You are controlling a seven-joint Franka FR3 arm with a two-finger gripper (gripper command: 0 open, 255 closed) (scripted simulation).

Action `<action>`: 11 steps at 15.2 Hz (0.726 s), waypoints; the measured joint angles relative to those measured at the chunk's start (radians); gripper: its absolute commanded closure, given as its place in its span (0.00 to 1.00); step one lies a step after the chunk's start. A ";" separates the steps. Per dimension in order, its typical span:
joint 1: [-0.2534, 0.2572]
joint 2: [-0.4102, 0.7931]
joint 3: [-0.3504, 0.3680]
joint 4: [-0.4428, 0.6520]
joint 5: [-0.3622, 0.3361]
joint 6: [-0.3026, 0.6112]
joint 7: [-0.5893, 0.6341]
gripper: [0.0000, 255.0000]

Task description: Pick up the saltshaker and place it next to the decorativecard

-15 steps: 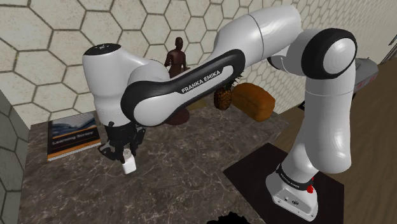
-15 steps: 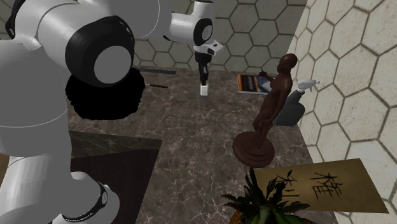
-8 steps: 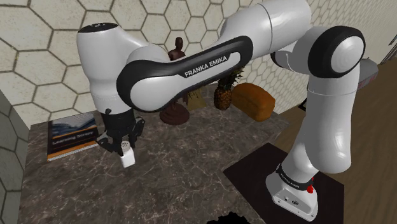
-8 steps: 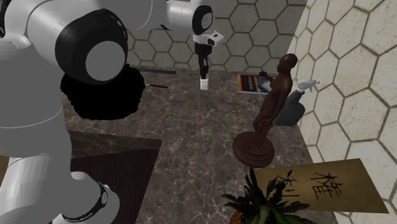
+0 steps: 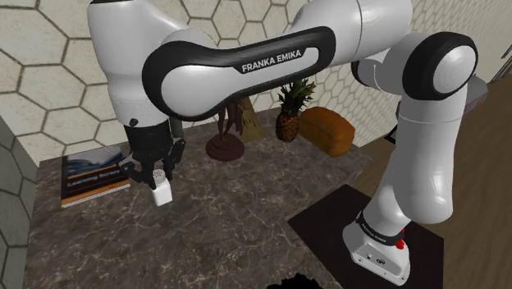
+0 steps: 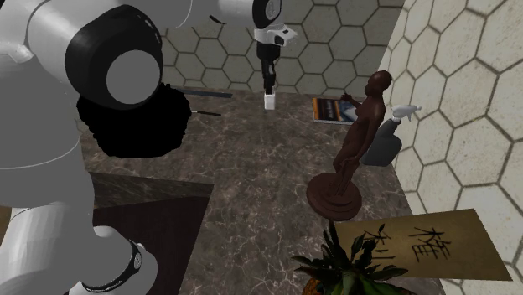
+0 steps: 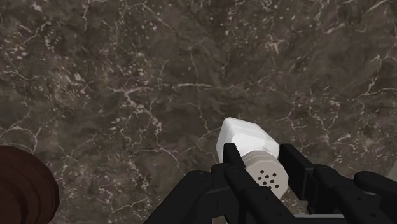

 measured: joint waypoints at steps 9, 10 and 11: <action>0.013 -0.004 0.005 0.117 0.006 -0.119 -0.006 1.00; 0.016 -0.001 0.006 0.133 0.004 -0.133 -0.006 1.00; 0.020 0.003 0.006 0.152 0.002 -0.148 -0.005 1.00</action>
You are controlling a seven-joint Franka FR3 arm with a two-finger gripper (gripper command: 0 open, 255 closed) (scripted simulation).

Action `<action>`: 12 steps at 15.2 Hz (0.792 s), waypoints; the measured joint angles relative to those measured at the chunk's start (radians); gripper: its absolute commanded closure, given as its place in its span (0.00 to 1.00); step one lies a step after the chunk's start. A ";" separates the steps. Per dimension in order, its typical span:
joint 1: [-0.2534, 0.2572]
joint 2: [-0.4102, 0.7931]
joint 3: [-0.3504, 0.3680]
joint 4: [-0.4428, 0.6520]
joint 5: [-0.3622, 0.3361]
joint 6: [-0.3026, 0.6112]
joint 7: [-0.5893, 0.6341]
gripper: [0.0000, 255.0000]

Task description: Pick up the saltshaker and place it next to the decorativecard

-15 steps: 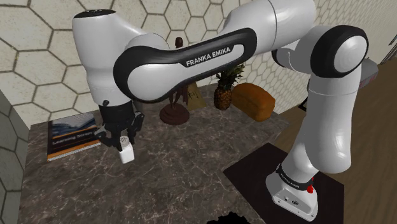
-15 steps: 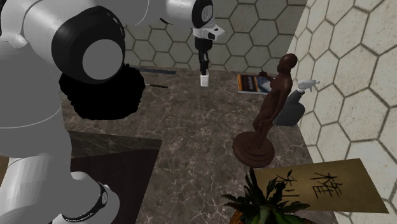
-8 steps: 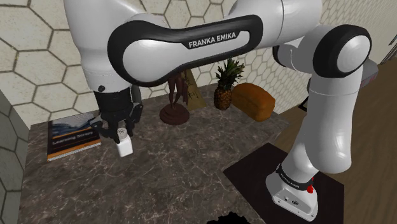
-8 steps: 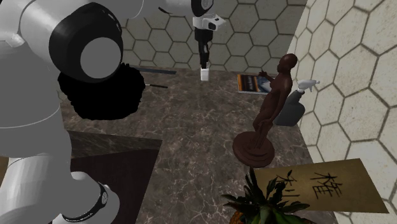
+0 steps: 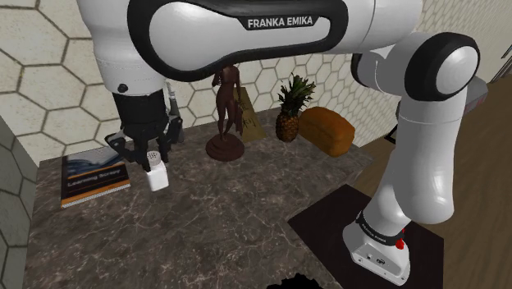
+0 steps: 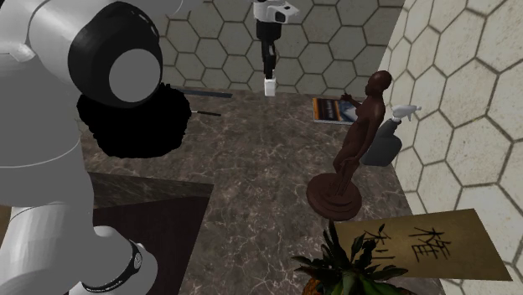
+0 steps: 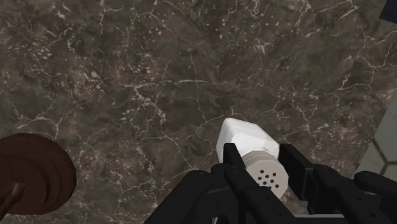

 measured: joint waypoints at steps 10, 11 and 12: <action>0.036 0.034 0.001 0.190 -0.016 -0.157 -0.003 1.00; 0.042 0.041 0.000 0.213 -0.020 -0.174 -0.002 1.00; 0.047 0.045 0.000 0.234 -0.023 -0.190 -0.002 1.00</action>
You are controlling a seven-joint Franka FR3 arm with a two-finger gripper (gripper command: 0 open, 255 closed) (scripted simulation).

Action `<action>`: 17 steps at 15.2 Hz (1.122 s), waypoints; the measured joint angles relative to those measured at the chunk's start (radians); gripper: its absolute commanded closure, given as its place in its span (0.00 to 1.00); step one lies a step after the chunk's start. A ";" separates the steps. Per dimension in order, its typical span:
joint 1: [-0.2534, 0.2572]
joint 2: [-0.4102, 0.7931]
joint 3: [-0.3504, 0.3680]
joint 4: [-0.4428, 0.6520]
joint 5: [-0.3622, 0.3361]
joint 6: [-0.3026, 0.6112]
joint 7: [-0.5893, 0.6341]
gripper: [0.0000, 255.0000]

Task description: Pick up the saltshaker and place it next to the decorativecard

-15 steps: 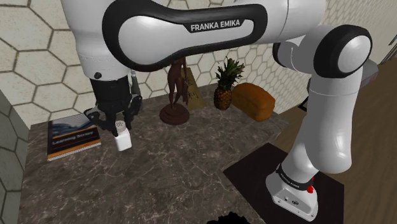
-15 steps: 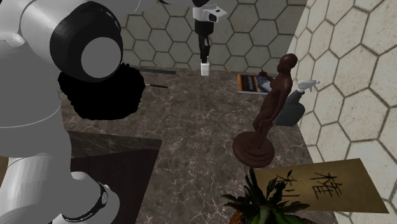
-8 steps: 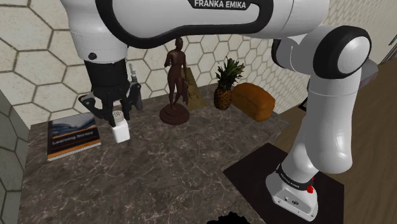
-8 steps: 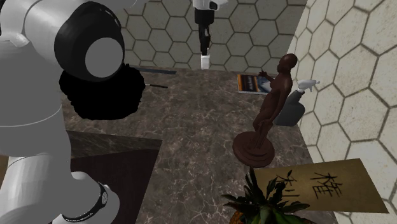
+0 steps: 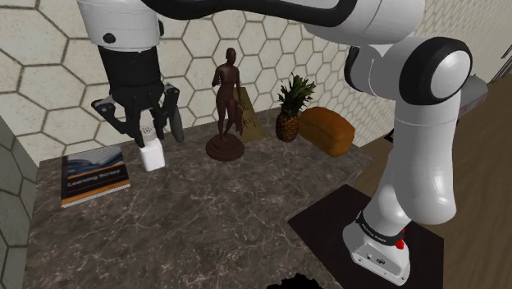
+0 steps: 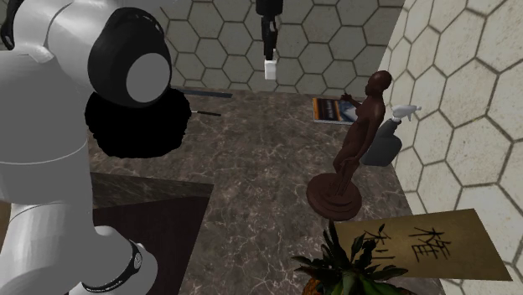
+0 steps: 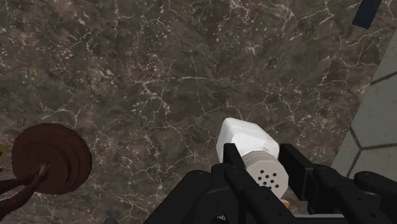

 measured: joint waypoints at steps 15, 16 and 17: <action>-0.292 -0.364 -0.072 -0.412 0.201 0.102 -0.306 1.00; -0.312 -0.379 -0.088 -0.424 0.209 0.101 -0.341 1.00; -0.327 -0.393 -0.101 -0.440 0.216 0.105 -0.370 1.00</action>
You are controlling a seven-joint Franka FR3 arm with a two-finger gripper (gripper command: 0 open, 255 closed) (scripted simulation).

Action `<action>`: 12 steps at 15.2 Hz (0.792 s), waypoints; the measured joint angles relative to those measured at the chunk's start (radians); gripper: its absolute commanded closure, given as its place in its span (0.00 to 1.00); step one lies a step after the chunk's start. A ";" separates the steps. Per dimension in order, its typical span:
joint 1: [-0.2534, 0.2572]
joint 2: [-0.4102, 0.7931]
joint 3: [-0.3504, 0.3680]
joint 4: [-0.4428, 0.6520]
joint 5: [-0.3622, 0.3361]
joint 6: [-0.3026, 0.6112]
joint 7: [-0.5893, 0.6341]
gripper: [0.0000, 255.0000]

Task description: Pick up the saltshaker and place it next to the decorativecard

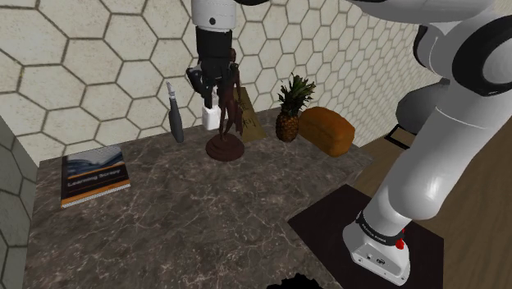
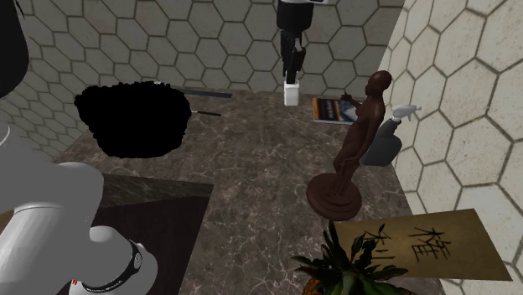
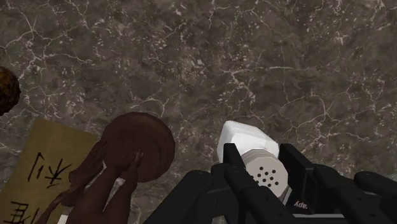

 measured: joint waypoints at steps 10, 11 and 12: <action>-0.125 -0.132 -0.143 -0.151 0.049 0.027 -0.272 1.00; -0.135 -0.138 -0.156 -0.158 0.049 0.028 -0.296 1.00; -0.146 -0.146 -0.171 -0.163 0.050 0.025 -0.321 1.00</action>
